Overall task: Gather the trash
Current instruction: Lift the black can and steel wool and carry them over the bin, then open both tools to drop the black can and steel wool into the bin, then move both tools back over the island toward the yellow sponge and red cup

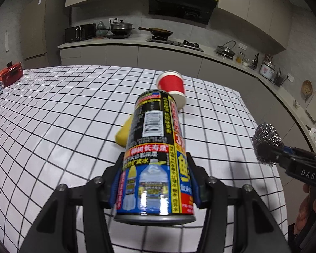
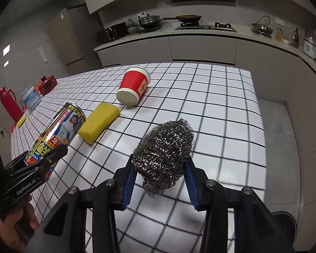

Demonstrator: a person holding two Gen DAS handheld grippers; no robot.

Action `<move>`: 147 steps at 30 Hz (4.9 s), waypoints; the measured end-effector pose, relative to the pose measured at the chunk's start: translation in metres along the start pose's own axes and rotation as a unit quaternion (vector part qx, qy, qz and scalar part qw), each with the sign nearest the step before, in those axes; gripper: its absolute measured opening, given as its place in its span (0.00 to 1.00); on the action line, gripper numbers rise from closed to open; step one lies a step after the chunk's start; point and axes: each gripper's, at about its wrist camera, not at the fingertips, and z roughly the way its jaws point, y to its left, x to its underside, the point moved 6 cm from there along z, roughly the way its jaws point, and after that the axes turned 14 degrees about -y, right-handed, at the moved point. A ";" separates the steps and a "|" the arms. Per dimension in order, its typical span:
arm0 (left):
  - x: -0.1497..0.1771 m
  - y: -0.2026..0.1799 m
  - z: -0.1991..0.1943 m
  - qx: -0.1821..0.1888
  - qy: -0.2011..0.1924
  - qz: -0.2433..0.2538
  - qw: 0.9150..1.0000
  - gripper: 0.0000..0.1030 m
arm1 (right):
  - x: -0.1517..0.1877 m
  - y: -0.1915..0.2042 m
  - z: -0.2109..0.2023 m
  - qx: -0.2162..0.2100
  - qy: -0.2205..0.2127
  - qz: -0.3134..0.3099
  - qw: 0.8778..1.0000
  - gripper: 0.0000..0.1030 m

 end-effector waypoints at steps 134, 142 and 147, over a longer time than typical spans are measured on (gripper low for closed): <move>0.083 -0.238 -0.105 -0.015 -0.011 0.024 1.000 0.94 | 0.083 -0.287 -0.193 0.113 -0.036 0.050 0.992 1.00; 0.065 -0.149 -0.106 -0.064 -0.026 -0.003 0.998 0.94 | 0.059 -0.220 -0.160 0.083 -0.042 0.025 0.995 1.00; 0.046 -0.098 -0.086 -0.068 -0.028 -0.006 0.997 0.94 | 0.041 -0.187 -0.134 0.093 -0.044 0.028 0.994 1.00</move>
